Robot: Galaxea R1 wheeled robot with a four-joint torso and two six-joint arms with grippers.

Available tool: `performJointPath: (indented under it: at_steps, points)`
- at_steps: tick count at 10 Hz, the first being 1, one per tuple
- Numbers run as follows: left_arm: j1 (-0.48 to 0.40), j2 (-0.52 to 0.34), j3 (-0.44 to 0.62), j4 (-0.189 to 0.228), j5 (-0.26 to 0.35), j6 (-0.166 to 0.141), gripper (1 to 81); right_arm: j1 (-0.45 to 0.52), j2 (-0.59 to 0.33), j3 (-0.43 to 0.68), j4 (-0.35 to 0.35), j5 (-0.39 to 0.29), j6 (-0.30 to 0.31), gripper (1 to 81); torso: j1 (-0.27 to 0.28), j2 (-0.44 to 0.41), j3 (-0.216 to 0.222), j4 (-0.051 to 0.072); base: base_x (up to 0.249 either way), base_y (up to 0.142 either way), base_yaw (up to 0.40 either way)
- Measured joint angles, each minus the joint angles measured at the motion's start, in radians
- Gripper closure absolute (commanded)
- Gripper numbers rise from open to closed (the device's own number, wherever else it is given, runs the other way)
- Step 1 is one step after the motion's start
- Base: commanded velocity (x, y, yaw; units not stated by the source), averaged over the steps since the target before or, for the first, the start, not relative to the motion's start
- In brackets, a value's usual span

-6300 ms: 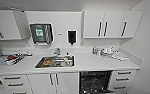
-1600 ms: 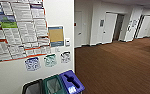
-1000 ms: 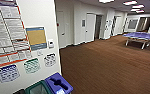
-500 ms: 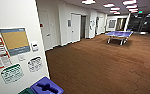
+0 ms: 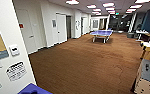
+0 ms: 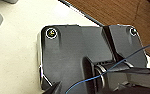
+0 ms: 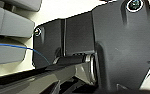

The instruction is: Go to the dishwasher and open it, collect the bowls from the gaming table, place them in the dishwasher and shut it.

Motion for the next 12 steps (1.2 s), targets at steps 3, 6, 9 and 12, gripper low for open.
performJointPath:
  at_steps: [3,6,9,12]
  points:
    - [0.006,-0.001,0.000,0.000,0.000,0.000,1.0,-0.002,0.000,0.000,0.000,0.001,0.000,1.0,0.000,0.000,0.000,0.000,0.000,0.000,-0.400]
    - [0.011,0.000,0.000,0.000,0.000,0.000,1.0,-0.003,0.000,0.000,0.000,0.004,0.000,1.0,0.000,0.000,0.000,0.000,0.000,0.000,-0.370]
    - [0.004,-0.001,0.000,0.000,-0.004,0.000,1.0,-0.009,0.000,0.001,-0.009,0.003,0.000,1.0,0.000,0.000,0.000,0.000,0.000,-0.021,-0.057]
    - [0.013,-0.001,0.001,0.009,-0.001,0.000,1.0,-0.005,0.000,0.001,-0.011,0.006,0.000,1.0,0.000,0.000,0.000,0.000,0.000,0.000,0.000]
